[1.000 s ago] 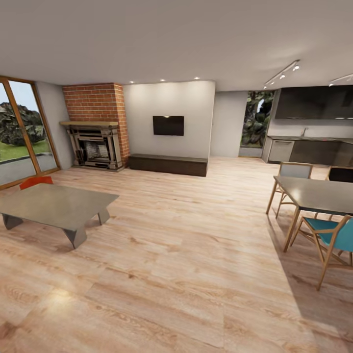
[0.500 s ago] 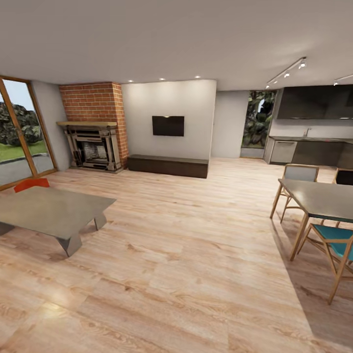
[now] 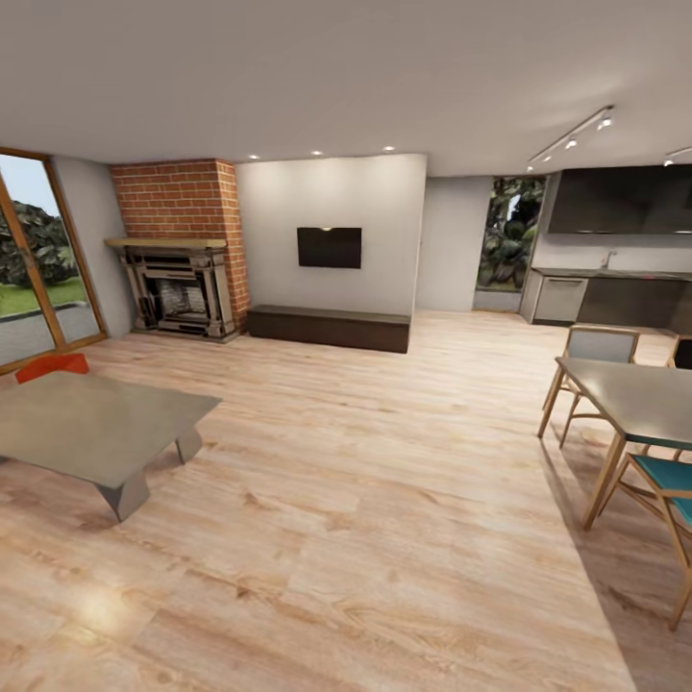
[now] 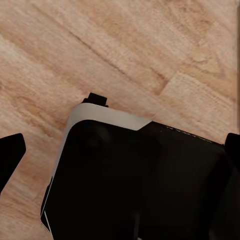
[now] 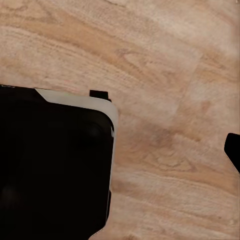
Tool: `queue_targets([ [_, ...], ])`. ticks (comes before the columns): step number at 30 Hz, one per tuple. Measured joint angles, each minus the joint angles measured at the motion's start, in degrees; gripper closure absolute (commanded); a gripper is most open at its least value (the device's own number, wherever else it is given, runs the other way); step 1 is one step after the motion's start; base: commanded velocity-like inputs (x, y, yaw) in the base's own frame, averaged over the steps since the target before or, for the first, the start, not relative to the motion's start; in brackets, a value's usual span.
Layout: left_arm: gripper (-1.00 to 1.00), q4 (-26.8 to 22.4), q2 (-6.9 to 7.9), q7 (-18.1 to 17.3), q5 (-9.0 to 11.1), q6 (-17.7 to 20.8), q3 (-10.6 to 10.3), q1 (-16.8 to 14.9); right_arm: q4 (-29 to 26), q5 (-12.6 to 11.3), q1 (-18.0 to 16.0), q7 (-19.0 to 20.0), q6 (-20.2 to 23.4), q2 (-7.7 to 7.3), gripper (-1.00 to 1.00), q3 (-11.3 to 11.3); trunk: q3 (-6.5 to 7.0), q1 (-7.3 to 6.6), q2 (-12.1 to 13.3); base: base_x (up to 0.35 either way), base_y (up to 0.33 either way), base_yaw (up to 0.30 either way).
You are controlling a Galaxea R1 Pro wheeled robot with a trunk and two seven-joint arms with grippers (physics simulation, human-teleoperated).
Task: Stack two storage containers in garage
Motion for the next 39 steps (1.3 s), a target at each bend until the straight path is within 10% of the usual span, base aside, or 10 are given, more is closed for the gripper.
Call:
queue_targets([
  [39, -1.00, 0.0, 0.04, 0.0, -0.1, -0.1, 0.0, 0.0, 0.0, 0.0, 0.0, 0.1, 0.0, 0.13, -1.00, 0.0, 0.00, 0.00, 0.0, 0.322, 0.000, -0.056],
])
